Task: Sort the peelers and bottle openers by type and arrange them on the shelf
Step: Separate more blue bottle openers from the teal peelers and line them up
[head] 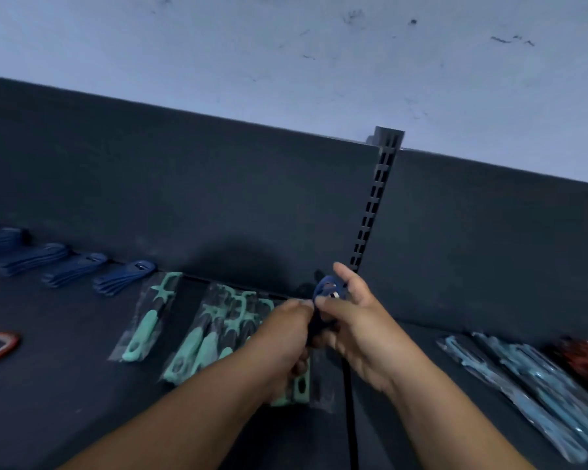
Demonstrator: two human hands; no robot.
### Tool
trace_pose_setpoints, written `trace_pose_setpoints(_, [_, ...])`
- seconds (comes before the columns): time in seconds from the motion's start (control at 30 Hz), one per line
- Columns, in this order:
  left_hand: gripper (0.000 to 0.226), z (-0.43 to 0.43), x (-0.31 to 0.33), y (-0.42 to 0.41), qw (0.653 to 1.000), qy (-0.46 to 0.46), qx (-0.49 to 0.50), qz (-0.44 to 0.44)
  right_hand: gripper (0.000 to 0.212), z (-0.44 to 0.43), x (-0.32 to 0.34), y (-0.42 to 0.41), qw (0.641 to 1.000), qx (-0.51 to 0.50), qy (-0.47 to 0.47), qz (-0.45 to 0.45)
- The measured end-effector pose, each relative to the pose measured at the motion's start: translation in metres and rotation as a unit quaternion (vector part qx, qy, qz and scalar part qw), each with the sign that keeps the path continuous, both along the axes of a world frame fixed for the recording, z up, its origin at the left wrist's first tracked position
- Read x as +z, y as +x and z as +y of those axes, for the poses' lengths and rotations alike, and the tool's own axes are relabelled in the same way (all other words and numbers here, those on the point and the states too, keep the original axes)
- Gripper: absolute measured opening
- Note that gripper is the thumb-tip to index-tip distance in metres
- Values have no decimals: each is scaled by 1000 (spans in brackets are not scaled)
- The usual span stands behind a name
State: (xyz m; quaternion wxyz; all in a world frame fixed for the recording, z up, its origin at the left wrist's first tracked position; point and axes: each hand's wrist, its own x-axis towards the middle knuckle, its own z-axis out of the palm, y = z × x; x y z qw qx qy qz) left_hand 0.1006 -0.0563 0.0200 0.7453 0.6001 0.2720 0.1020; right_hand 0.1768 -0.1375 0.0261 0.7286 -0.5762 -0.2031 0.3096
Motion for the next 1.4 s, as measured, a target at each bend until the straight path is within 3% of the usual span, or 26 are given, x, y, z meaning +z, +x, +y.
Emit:
trace_pose_setpoints(0.03, [24,6,1,-4,1000,18,4,-3,39,10,2,-3,1000,-2,15,24])
trace_pose_setpoints(0.13, [25,27,4,-20,999,38,31,-14,5,42,1,-11,999,-10,-28,-27])
trace_pose_setpoints(0.37, [13,85,0,-62,979,19,197,-40,19,119,3,-46,990,67,-108,-64])
trace_pose_setpoints(0.53, [14,124,1,-97,966,-5,254,-45,26,166,4,-71,976,133,-143,-92])
trace_pose_setpoints(0.6, [14,138,0,-108,966,37,255,-28,23,183,5,-81,973,146,-143,-103])
trace_pose_setpoints(0.67, [15,154,-1,-120,955,163,249,11,21,201,6,-90,973,149,-139,-106])
trace_pose_setpoints(0.73, [14,167,0,-131,900,359,226,106,21,217,6,-97,973,152,-142,-102])
trace_pose_setpoints(0.8, [19,179,1,-142,801,532,186,201,18,230,6,-104,969,162,-157,-100])
trace_pose_setpoints(0.87, [22,189,1,-151,727,622,158,245,18,241,4,-109,965,167,-173,-103])
trace_pose_setpoints(0.9, [22,193,1,-154,714,636,150,251,18,246,3,-111,963,167,-183,-110])
trace_pose_setpoints(1.0, [18,210,1,-162,729,628,138,236,21,259,2,-119,955,162,-212,-130])
trace_pose_setpoints(1.27, [18,242,0,-170,835,496,99,217,37,269,-4,-123,968,151,-177,-93])
trace_pose_setpoints(1.33, [18,247,-2,-168,856,461,99,212,31,270,-5,-121,969,115,-171,-134])
trace_pose_setpoints(1.4, [19,253,-3,-165,870,434,104,208,21,267,-8,-113,935,80,-208,-275])
